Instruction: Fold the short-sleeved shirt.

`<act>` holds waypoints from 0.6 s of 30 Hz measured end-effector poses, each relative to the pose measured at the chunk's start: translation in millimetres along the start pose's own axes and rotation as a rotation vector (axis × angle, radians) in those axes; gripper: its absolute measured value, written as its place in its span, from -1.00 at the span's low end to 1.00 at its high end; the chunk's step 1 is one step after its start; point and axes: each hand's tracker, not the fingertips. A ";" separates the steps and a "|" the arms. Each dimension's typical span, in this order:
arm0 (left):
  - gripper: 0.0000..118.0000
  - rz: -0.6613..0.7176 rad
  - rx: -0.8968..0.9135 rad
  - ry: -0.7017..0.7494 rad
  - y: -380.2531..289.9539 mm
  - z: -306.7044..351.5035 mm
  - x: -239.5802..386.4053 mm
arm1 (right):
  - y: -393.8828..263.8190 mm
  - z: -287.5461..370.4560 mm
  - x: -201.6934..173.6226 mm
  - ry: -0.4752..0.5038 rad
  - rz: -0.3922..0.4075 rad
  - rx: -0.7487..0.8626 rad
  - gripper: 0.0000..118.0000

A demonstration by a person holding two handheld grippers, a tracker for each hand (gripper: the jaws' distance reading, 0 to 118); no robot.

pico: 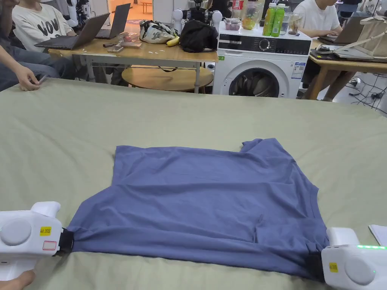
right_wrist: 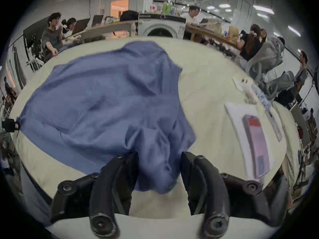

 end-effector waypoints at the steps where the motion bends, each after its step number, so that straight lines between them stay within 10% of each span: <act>1: -1.00 0.001 0.000 0.000 -0.5 -0.4 -0.1 | -1.7 0.0 0.0 0.019 -0.005 0.033 -0.22; 6: -1.00 0.010 0.034 -0.014 -2.0 4.6 -2.3 | 3.0 9.1 -6.5 0.038 0.009 0.056 -0.88; 18: -1.00 0.048 0.254 -0.101 64.2 44.9 -1.0 | 78.4 45.6 0.8 0.049 -0.044 0.229 -0.92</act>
